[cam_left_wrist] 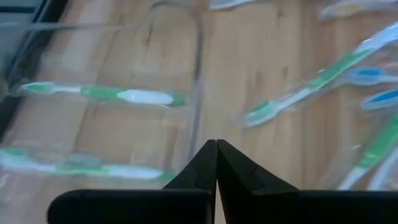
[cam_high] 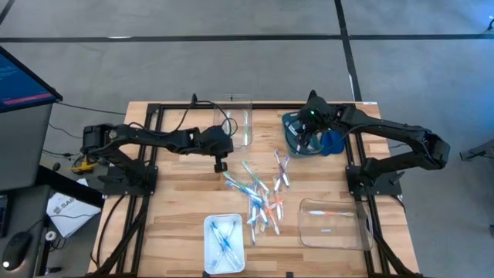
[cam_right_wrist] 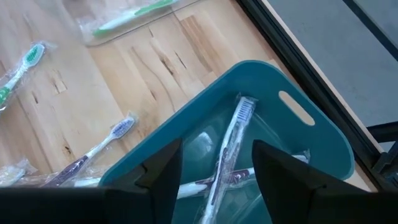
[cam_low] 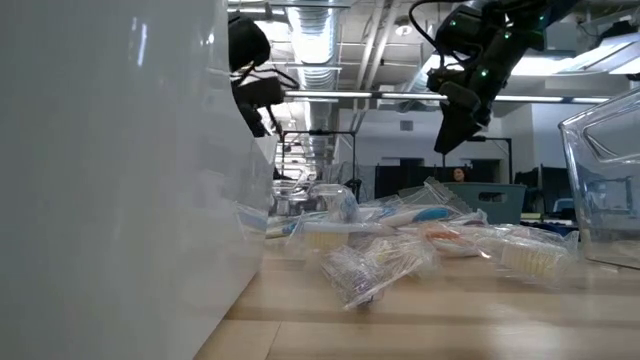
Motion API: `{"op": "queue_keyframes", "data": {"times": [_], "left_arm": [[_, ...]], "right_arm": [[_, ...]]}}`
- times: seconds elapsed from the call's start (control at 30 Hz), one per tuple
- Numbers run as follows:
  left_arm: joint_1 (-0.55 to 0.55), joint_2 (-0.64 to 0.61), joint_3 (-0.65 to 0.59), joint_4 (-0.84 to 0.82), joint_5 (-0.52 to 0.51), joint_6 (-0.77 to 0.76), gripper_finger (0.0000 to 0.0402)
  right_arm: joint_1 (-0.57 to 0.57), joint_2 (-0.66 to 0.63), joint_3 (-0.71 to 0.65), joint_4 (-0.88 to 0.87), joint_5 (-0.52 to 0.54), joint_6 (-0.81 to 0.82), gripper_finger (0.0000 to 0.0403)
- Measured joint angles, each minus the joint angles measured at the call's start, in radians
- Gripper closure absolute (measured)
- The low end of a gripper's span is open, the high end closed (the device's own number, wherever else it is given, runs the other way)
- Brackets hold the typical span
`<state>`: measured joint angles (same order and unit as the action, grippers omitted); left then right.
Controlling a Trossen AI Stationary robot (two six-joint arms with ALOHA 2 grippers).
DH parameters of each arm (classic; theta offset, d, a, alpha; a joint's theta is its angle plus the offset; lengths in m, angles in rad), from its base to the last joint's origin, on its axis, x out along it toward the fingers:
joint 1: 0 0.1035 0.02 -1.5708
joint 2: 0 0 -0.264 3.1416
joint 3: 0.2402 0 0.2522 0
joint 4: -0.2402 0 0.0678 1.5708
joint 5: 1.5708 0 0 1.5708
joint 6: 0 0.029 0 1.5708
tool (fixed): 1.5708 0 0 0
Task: Pick & Place Toothbrushes
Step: Put the orange toothbrush into the bottom transparent bin
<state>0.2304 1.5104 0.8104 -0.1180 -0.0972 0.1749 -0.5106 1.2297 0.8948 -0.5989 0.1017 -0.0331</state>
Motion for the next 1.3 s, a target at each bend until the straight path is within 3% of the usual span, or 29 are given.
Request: {"op": "queue_keyframes", "data": {"times": [0.67,1.3], "left_arm": [[-0.109,-0.007,0.001,0.143,0.024,0.004,0.0400],[-0.221,-0.190,-0.055,0.188,0.025,-0.045,0.0400]], "right_arm": [[0.207,0.000,0.000,-0.006,-0.001,0.085,0.0219],[0.484,0.000,0.000,-0.024,-0.002,0.244,0.0231]]}}
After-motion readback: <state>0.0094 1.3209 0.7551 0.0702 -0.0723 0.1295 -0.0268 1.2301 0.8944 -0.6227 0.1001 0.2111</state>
